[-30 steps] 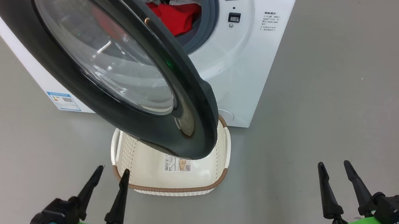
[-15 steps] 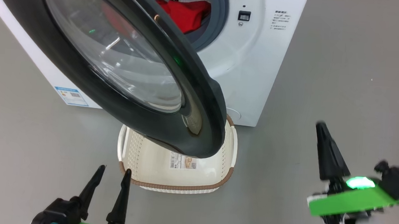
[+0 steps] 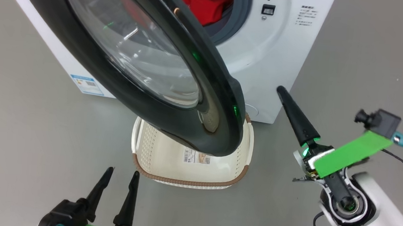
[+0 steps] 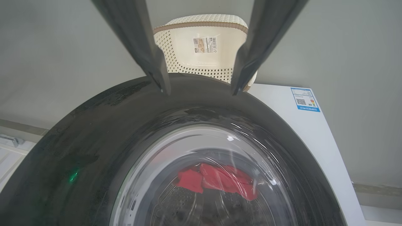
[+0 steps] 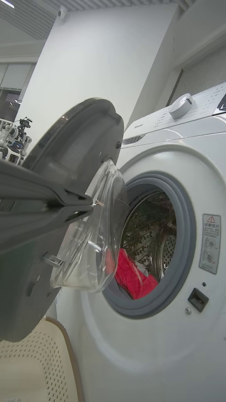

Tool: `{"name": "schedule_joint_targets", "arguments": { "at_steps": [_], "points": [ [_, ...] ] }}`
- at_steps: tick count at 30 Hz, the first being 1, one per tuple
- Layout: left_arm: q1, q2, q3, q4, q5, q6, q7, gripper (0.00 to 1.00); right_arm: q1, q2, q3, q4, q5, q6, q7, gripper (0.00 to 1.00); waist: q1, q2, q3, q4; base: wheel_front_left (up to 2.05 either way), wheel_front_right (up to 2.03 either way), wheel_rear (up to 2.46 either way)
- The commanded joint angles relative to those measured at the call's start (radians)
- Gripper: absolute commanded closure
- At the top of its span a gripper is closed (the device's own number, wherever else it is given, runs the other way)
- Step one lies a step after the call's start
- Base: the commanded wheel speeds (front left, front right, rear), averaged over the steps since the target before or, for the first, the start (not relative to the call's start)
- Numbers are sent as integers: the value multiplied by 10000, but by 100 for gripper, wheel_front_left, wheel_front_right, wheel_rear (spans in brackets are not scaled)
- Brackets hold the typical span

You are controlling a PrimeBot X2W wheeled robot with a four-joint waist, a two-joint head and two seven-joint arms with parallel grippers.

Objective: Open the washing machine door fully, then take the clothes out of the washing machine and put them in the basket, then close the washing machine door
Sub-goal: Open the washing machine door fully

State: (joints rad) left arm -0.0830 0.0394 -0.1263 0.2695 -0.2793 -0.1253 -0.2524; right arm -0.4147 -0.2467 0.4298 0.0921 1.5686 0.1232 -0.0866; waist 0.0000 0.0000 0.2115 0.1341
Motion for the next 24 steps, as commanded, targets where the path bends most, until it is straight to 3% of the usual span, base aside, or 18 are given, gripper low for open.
{"name": "schedule_joint_targets", "arguments": {
  "at_steps": [1, 7, 12, 24],
  "points": [
    [-284, 108, 273, -207, -113, -38, -94, 0, -185, -20, 106, -270, 237, 75, 227, 100, 0, 0, 81, 83, 0, 0, 0],
    [-425, 108, 126, -203, -225, -2, -94, 0, -600, -50, -231, 191, 1452, 75, 2392, 100, 0, 0, 288, 240, 0, 0, 0],
    [-488, 108, 35, -178, -282, 2, -94, 0, -802, 58, -570, 718, 1777, 75, 4001, 100, 0, 0, 367, 328, 0, 0, 0],
    [-500, 108, -100, -90, -337, 13, -94, 0, -741, 718, -1079, 1030, 1276, 75, 5759, 100, 0, 0, 348, 482, 0, 0, 0]
  ]
}}
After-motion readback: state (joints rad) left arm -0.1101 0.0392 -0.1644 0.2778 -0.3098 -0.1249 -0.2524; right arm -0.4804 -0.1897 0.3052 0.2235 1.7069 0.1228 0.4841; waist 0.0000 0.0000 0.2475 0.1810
